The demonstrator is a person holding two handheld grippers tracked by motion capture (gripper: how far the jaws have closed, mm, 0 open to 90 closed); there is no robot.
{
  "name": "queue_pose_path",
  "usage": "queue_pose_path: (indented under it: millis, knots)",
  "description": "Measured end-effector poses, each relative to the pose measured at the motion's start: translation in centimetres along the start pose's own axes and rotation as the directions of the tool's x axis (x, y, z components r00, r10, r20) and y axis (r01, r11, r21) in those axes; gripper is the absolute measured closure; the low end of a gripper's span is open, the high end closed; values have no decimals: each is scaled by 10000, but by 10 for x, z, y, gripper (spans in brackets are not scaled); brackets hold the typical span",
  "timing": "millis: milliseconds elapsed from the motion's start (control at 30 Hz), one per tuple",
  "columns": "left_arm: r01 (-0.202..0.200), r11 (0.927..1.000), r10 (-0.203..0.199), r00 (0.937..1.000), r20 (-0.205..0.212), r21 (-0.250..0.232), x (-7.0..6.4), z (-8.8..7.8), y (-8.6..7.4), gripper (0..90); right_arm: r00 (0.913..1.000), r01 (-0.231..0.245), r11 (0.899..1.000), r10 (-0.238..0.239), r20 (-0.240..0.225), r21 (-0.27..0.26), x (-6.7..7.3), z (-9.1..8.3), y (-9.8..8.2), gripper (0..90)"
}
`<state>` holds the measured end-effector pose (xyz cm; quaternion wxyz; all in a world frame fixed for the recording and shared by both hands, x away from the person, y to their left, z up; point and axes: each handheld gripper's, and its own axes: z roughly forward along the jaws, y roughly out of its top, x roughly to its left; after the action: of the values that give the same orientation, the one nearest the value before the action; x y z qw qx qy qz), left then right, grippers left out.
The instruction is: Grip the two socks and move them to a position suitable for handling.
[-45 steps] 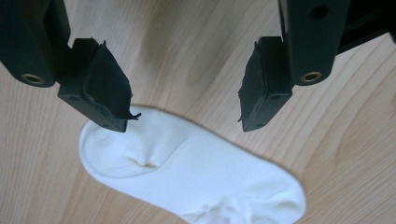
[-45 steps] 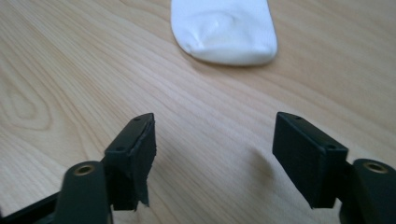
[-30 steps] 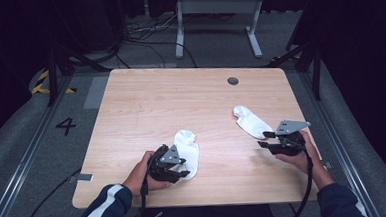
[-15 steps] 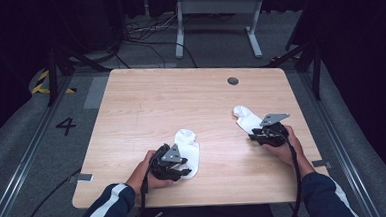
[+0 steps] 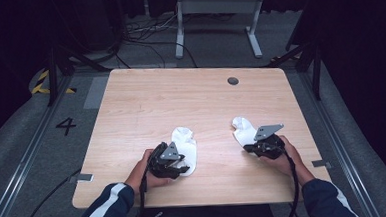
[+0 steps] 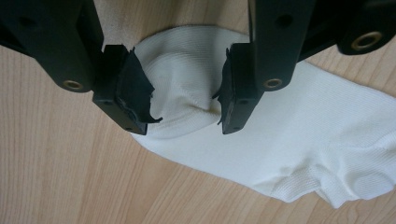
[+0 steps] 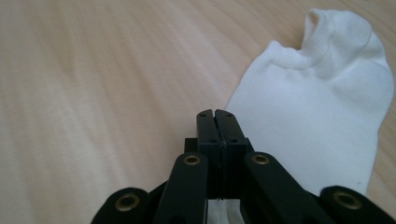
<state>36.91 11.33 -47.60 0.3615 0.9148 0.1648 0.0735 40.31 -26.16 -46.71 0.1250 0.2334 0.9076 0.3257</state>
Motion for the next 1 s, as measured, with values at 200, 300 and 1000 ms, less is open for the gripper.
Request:
queue_pose_path:
  millis: [200, 300, 1000]
  knots:
    - [19, 10000, -20, 9998, -212, -81, -1, -6, 7, 446, 9921, 848, 9957, -879, -895, -380, 43, -18, 2, 900]
    - [-107, 9995, 95, 9992, -391, -299, -3, -11, 12, 433, 9844, 1133, 9913, -1212, -1275, -672, 61, -29, 1, 900]
    - [-938, 9937, 934, 9956, -106, -614, -12, 21, 62, 407, 9967, 496, 9987, -486, -646, 138, 82, 10, 22, 604]
